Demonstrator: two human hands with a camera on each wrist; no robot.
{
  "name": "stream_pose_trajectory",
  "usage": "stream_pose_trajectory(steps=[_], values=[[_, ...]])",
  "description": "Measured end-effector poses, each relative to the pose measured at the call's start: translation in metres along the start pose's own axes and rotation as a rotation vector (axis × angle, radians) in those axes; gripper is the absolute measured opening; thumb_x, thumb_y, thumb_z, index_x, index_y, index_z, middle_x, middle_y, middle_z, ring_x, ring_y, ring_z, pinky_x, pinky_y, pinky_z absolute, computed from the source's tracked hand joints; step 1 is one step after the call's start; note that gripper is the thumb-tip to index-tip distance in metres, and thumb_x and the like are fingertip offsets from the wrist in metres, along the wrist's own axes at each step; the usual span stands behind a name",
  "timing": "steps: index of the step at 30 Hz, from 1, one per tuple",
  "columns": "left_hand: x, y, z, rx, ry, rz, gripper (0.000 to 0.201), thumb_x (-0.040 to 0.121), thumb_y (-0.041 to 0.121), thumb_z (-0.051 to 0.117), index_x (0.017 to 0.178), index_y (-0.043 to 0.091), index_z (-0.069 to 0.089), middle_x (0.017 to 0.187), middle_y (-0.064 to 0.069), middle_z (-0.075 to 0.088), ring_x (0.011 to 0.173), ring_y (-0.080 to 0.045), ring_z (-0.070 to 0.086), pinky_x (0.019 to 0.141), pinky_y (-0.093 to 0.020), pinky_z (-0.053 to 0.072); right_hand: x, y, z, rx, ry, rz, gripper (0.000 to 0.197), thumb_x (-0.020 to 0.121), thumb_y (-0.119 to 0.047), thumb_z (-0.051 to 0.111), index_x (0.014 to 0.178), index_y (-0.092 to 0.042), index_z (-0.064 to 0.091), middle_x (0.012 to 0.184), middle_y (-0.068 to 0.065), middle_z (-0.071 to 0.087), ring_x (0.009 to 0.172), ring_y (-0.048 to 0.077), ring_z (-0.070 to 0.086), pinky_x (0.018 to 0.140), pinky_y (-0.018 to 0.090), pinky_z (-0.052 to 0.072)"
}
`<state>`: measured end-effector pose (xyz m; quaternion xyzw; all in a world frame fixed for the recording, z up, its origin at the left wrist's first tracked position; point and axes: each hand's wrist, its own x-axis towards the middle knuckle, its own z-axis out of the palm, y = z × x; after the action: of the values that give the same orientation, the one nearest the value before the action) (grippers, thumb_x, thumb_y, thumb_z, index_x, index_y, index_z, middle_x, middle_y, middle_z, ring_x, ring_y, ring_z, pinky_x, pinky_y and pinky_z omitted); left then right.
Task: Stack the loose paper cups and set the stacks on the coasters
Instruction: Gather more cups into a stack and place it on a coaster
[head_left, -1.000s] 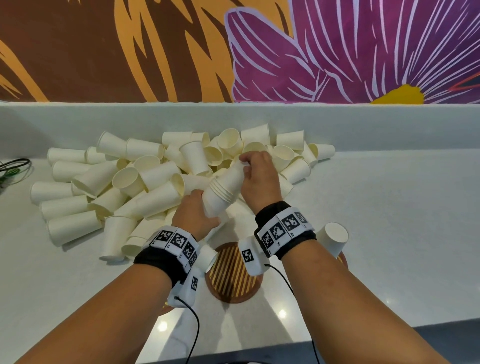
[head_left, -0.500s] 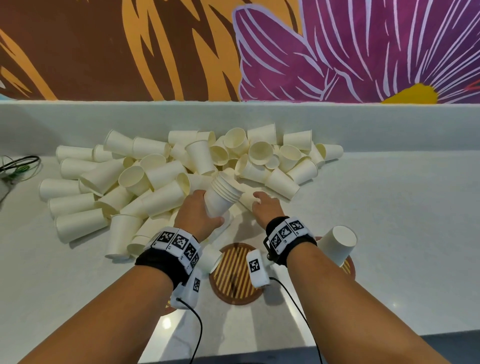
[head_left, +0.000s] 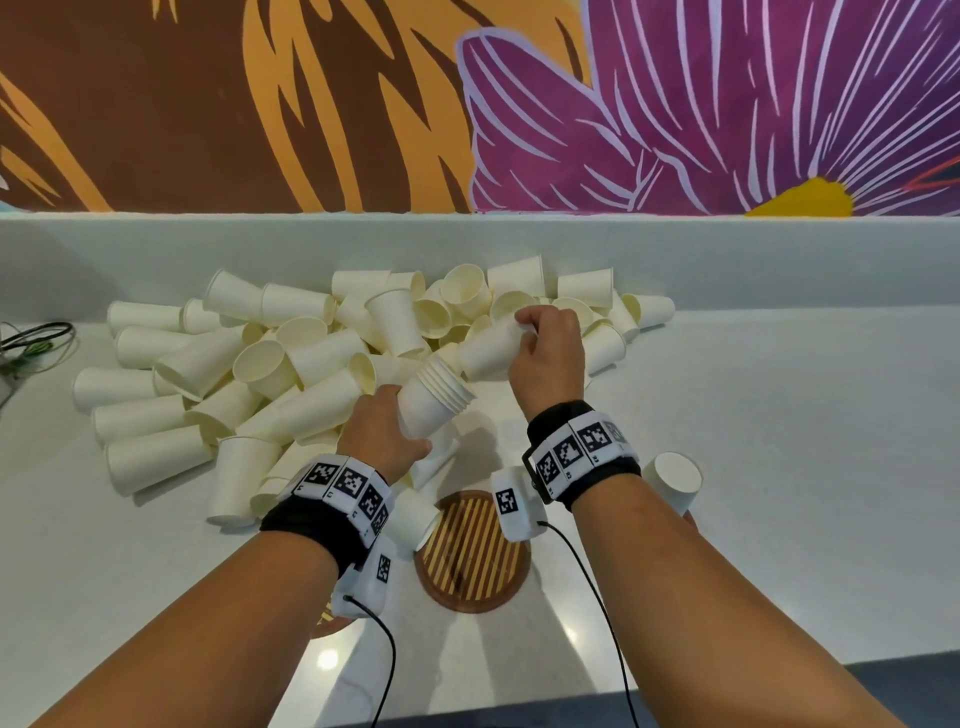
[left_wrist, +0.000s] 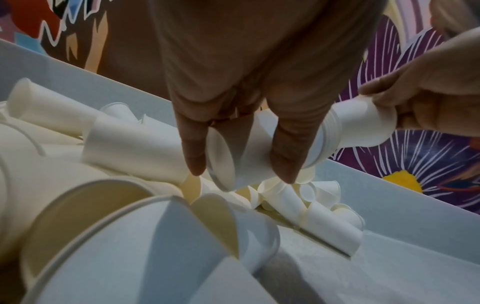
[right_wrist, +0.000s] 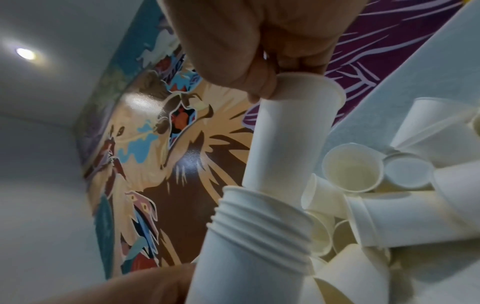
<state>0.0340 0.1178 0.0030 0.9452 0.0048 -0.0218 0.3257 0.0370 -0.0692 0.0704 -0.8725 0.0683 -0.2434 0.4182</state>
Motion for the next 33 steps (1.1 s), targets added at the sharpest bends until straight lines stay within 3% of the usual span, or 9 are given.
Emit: stream_pose_trajectory(steps=[4, 9, 12, 16, 21, 24, 27, 30, 33], values=[[-0.004, 0.007, 0.0, -0.044, 0.004, 0.058, 0.074, 0.068, 0.023, 0.082, 0.131, 0.012, 0.046, 0.119, -0.012, 0.054, 0.104, -0.029, 0.055, 0.08, -0.034, 0.044, -0.006, -0.011, 0.001, 0.024, -0.074, -0.091, 0.031, 0.089, 0.007, 0.045, 0.112, -0.007, 0.061, 0.116, 0.009, 0.054, 0.108, 0.019, 0.052, 0.087, 0.007, 0.028], [-0.009, 0.015, -0.002, -0.095, 0.007, 0.144, 0.078, 0.069, 0.021, 0.082, 0.137, 0.016, 0.044, 0.124, -0.01, 0.05, 0.111, -0.027, 0.051, 0.085, -0.028, 0.038, -0.028, -0.011, 0.007, 0.03, -0.361, -0.059, 0.035, 0.095, -0.003, 0.044, 0.125, -0.012, 0.057, 0.125, 0.005, 0.055, 0.117, 0.017, 0.05, 0.094, 0.016, 0.031], [-0.013, 0.013, -0.004, -0.092, 0.001, 0.165, 0.078, 0.068, 0.018, 0.084, 0.136, 0.016, 0.045, 0.125, -0.011, 0.05, 0.113, -0.028, 0.05, 0.09, -0.031, 0.039, -0.038, -0.009, 0.006, 0.01, -0.448, -0.066, 0.055, 0.085, -0.001, 0.054, 0.137, -0.017, 0.047, 0.137, 0.006, 0.037, 0.129, 0.024, 0.035, 0.112, 0.028, 0.026], [-0.02, 0.013, -0.006, -0.096, -0.026, 0.216, 0.077, 0.066, 0.011, 0.083, 0.134, 0.016, 0.048, 0.124, -0.01, 0.049, 0.116, -0.026, 0.047, 0.092, -0.027, 0.036, -0.053, -0.004, 0.0, -0.121, -0.645, -0.051, 0.092, 0.071, 0.006, 0.061, 0.148, -0.03, 0.024, 0.154, 0.002, 0.012, 0.142, 0.025, 0.015, 0.117, 0.036, 0.019], [-0.023, 0.011, 0.0, -0.082, -0.05, 0.293, 0.078, 0.061, 0.01, 0.086, 0.131, 0.021, 0.053, 0.123, -0.006, 0.053, 0.113, -0.023, 0.052, 0.093, -0.026, 0.037, -0.069, 0.009, -0.003, -0.314, -0.531, -0.085, 0.091, 0.072, -0.005, 0.071, 0.146, -0.027, 0.025, 0.139, 0.006, 0.021, 0.127, 0.03, 0.037, 0.109, 0.039, 0.037], [-0.031, 0.013, 0.0, -0.114, -0.033, 0.326, 0.075, 0.063, 0.012, 0.087, 0.13, 0.022, 0.054, 0.125, -0.003, 0.051, 0.113, -0.018, 0.049, 0.099, -0.028, 0.039, -0.074, 0.014, -0.015, -0.385, -0.469, -0.087, 0.084, 0.07, -0.015, 0.078, 0.14, -0.021, 0.033, 0.133, 0.007, 0.026, 0.12, 0.029, 0.042, 0.104, 0.039, 0.042], [-0.04, 0.022, -0.001, -0.236, -0.047, 0.311, 0.071, 0.072, 0.013, 0.082, 0.134, 0.024, 0.049, 0.125, 0.0, 0.043, 0.112, -0.013, 0.045, 0.101, -0.027, 0.039, -0.076, 0.017, -0.025, -0.429, -0.433, -0.073, 0.078, 0.07, -0.018, 0.08, 0.136, -0.014, 0.038, 0.13, 0.007, 0.03, 0.116, 0.028, 0.045, 0.103, 0.038, 0.044], [-0.046, 0.038, 0.004, -0.405, -0.059, 0.33, 0.067, 0.076, 0.018, 0.079, 0.131, 0.037, 0.045, 0.126, 0.001, 0.046, 0.112, -0.02, 0.054, 0.096, -0.037, 0.05, -0.077, 0.023, -0.038, -0.44, -0.385, -0.073, 0.074, 0.071, -0.023, 0.079, 0.133, -0.01, 0.04, 0.129, 0.009, 0.034, 0.115, 0.03, 0.047, 0.099, 0.039, 0.046], [-0.057, 0.062, 0.012, -0.584, -0.067, 0.304, 0.066, 0.079, 0.02, 0.076, 0.129, 0.043, 0.04, 0.129, 0.003, 0.051, 0.105, -0.02, 0.063, 0.09, -0.037, 0.054, -0.077, 0.032, -0.057, -0.444, -0.303, -0.101, 0.071, 0.072, -0.026, 0.078, 0.131, -0.011, 0.042, 0.126, 0.01, 0.038, 0.113, 0.031, 0.046, 0.093, 0.041, 0.048]])
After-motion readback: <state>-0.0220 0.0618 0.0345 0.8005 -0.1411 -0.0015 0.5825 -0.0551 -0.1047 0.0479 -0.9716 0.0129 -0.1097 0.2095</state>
